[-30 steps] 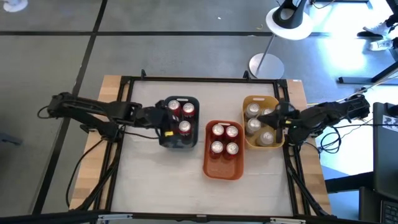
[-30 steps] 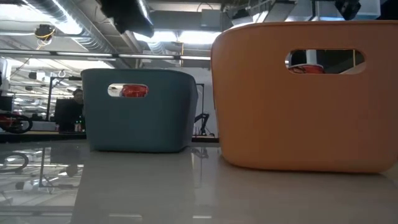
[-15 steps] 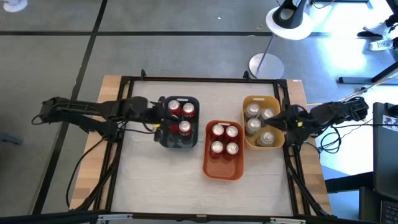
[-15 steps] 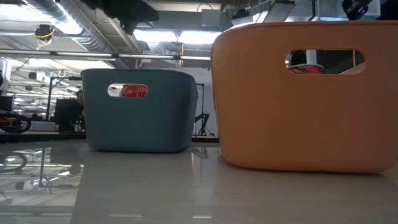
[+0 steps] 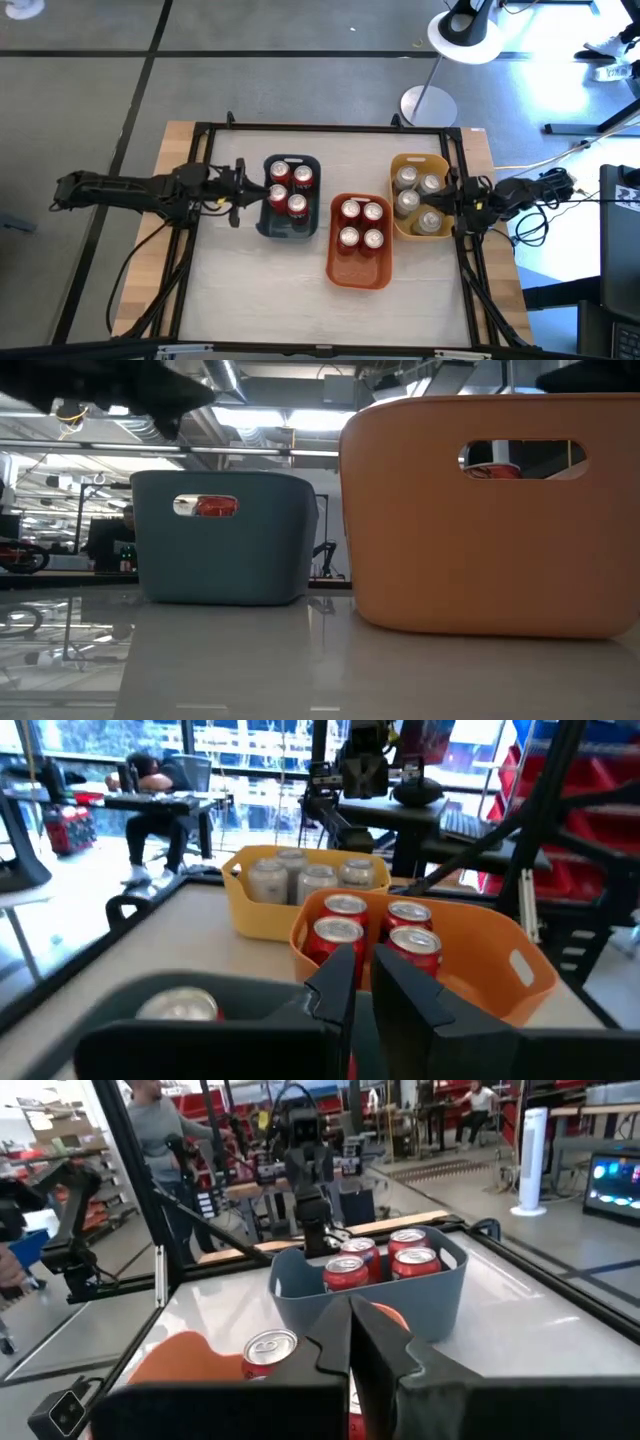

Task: Sort soda cans
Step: Return to Home Position

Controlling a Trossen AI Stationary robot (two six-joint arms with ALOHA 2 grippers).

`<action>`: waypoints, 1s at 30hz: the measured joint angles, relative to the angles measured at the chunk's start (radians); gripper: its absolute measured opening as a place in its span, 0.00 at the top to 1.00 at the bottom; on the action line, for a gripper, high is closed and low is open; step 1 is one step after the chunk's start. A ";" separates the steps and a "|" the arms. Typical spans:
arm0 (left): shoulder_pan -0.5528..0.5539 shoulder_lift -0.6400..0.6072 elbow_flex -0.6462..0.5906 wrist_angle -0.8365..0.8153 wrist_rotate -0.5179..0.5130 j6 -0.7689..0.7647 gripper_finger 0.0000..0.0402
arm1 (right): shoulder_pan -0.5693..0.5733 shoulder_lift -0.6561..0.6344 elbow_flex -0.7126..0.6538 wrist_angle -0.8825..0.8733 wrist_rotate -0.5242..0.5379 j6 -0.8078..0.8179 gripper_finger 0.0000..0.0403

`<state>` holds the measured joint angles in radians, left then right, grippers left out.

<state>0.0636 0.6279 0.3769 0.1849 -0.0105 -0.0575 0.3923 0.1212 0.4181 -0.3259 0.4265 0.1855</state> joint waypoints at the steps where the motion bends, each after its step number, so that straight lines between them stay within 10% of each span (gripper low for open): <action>1: 0.000 -0.014 -0.022 0.011 0.000 -0.015 0.93 | 0.000 -0.015 -0.021 0.015 0.001 -0.007 0.99; 30: 0.003 -0.453 -0.367 0.058 -0.012 -0.079 0.93 | -0.010 -0.119 -0.292 0.333 -0.210 -0.148 0.99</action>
<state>0.0666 0.1753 0.0101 0.2425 -0.0221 -0.1364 0.3823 0.0017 0.1261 0.0068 0.2167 0.0377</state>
